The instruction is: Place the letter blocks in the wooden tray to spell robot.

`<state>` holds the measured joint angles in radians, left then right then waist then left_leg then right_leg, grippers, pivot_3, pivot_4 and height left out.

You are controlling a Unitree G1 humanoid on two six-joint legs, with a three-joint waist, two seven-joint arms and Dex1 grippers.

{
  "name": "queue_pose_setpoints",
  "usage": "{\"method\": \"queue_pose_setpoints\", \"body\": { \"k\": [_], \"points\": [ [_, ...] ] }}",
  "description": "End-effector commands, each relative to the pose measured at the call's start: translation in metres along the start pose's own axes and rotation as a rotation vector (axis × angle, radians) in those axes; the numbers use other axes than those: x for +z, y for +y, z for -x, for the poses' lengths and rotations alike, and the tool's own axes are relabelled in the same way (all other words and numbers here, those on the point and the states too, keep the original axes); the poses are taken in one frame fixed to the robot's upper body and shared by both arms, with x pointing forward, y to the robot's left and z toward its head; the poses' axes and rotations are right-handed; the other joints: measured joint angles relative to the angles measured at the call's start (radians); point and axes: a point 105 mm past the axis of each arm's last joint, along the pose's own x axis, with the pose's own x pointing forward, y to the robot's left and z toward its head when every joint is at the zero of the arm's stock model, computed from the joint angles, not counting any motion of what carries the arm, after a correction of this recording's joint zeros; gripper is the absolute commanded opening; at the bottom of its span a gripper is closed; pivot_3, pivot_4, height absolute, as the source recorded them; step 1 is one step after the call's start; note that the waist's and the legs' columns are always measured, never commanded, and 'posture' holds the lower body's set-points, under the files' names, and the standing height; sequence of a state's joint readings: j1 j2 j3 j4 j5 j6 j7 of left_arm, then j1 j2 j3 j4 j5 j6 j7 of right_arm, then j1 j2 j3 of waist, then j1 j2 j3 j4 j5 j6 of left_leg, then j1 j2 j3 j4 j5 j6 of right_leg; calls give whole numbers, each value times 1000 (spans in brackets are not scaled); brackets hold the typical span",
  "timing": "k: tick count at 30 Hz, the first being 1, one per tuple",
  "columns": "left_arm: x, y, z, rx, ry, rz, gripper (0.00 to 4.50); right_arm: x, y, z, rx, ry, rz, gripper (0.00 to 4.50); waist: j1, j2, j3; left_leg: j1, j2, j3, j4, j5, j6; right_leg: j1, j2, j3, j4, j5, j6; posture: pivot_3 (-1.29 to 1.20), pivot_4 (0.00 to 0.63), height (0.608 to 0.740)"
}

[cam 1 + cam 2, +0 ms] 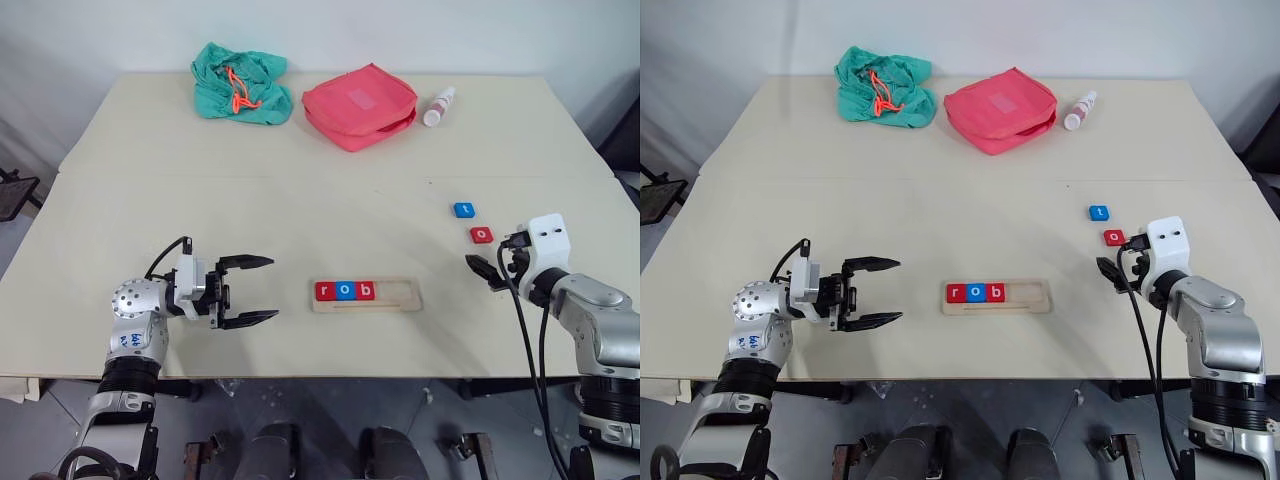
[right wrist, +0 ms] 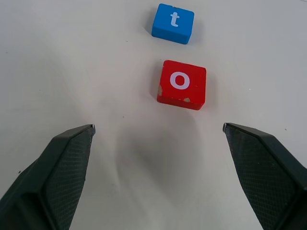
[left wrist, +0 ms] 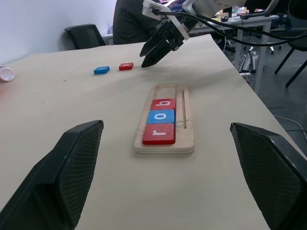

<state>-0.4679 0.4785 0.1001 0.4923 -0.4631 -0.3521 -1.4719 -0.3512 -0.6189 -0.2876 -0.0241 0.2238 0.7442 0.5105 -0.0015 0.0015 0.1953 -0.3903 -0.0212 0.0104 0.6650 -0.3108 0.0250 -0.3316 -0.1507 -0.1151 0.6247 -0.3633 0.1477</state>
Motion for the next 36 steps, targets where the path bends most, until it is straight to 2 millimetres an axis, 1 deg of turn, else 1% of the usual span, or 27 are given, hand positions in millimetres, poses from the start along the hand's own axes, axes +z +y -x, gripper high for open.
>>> {"method": "queue_pose_setpoints", "body": {
  "k": [1,9,12,14,17,19,26,36],
  "points": [
    [4,4,4,14,2,-30,4500,12,-7,4,-18,-35,15,4470,1,0,0,0,0,0,0,0,0,0,0,0,0,0,0,0,150,740],
    [4,6,4,18,5,-37,4500,13,-7,4,-20,-40,14,4470,0,0,0,0,0,0,0,0,0,0,0,0,0,0,0,0,150,740],
    [5,8,4,21,5,-38,4500,18,-10,3,-30,-60,-3,4470,0,0,0,0,0,0,0,0,0,0,0,0,0,0,0,0,150,740],
    [5,8,4,22,5,-39,4500,22,-13,-1,-44,-75,-28,4470,-1,0,0,0,0,0,0,0,0,0,0,0,0,0,0,0,150,740],
    [4,8,3,21,3,-37,4500,28,-23,-14,-80,-97,-72,4470,-2,0,0,0,0,0,0,0,0,0,0,0,0,0,0,0,150,740],
    [5,8,2,21,1,-38,4500,28,-25,-22,-80,-96,-83,4470,-2,0,0,0,0,0,0,0,0,0,0,0,0,0,0,0,150,740],
    [6,8,4,27,5,-46,4500,20,-26,-39,-61,-78,-106,4470,-3,0,0,0,0,0,-1,0,0,-1,0,-1,1,0,0,0,150,740],
    [6,6,8,48,10,-48,4500,4,-20,-45,-40,-38,-106,4470,-5,0,0,0,0,0,0,0,0,-1,0,-1,1,0,0,0,150,740]
  ]
}}
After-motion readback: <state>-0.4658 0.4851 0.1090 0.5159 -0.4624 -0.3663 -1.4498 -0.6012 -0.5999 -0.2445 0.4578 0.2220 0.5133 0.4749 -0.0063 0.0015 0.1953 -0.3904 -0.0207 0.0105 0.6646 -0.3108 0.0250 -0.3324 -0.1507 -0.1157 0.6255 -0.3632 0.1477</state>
